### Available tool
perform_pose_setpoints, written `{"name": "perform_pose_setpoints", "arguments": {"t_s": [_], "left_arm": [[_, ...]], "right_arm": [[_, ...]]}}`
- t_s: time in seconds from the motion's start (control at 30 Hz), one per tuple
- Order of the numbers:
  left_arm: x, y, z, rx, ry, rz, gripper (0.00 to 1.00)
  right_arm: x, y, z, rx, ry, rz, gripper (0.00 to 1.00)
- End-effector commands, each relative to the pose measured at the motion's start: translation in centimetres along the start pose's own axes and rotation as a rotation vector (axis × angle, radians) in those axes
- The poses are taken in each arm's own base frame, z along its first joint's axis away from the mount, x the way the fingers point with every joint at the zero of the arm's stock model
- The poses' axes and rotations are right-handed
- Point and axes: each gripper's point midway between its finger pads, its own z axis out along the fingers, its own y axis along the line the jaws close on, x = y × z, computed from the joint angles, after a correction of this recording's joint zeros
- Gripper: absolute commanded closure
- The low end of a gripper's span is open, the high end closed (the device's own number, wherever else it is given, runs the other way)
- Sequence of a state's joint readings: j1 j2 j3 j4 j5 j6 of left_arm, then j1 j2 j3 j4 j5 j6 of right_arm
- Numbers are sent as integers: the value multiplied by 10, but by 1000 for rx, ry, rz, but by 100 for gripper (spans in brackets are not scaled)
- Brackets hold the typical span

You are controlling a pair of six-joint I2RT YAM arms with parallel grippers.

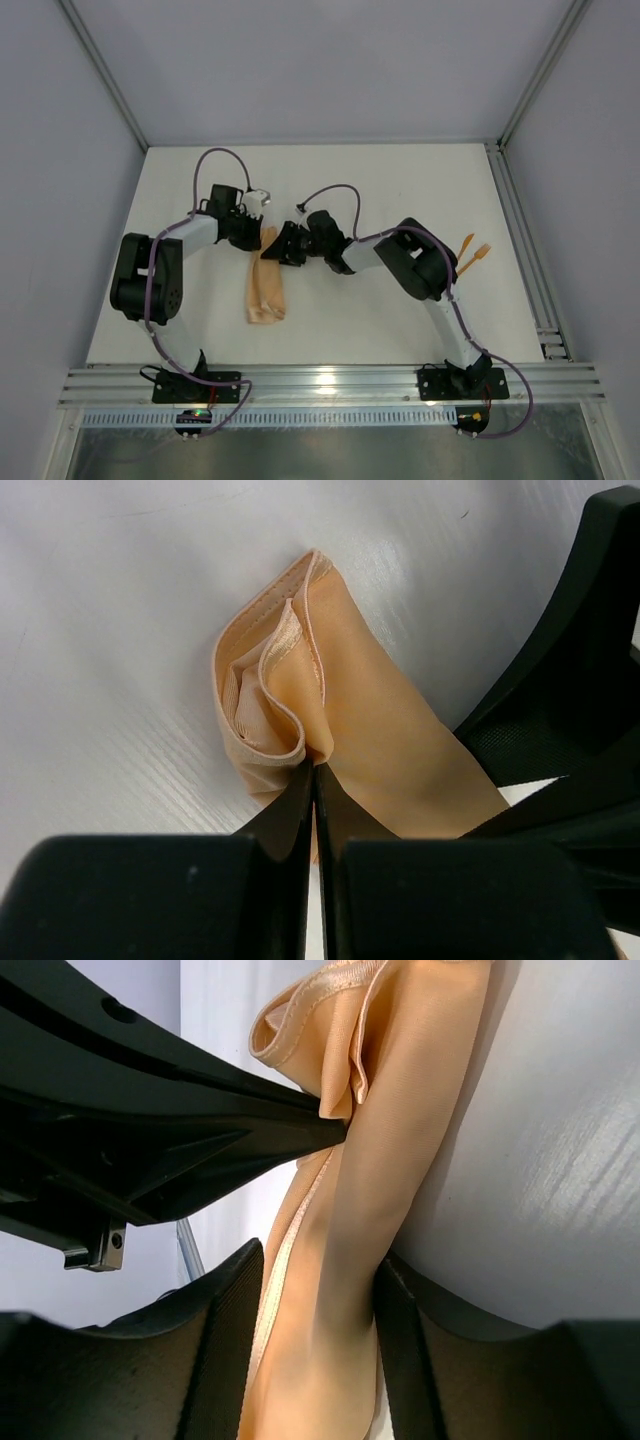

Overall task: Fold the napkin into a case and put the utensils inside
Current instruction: Turn over the smaller rectangle-folded napkin at the center of the board.

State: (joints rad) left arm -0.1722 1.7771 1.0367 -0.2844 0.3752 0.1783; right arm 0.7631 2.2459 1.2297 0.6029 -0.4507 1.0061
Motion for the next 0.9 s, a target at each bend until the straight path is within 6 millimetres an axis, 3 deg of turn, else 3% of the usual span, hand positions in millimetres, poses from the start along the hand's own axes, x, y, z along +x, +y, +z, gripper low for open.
{"name": "perform_pose_setpoints", "arguments": {"t_s": [0.0, 0.1, 0.23, 0.33, 0.53, 0.63, 0.77, 0.87], "left_arm": [[15, -5, 2, 24, 28, -37, 100], [11, -7, 0, 33, 10, -37, 100], [5, -13, -3, 63, -20, -36, 100], [-1, -18, -8, 86, -39, -32, 100], [-4, -25, -21, 120, -32, -19, 95], [-6, -28, -27, 134, -33, -23, 79], [-14, -29, -39, 134, -47, -21, 66], [-18, -29, -48, 130, -49, -16, 64]], "right_arm": [[21, -32, 11, 86, 38, 40, 51], [21, -30, 15, 61, 33, 56, 60], [17, -22, 14, 32, 25, 49, 85], [11, -14, 11, 31, 7, 13, 97], [-5, 1, -4, 61, -50, -76, 97], [-11, 6, -10, 83, -68, -125, 97], [-15, -4, -22, 175, -69, -199, 97], [-16, -12, -32, 239, -55, -266, 97]]}}
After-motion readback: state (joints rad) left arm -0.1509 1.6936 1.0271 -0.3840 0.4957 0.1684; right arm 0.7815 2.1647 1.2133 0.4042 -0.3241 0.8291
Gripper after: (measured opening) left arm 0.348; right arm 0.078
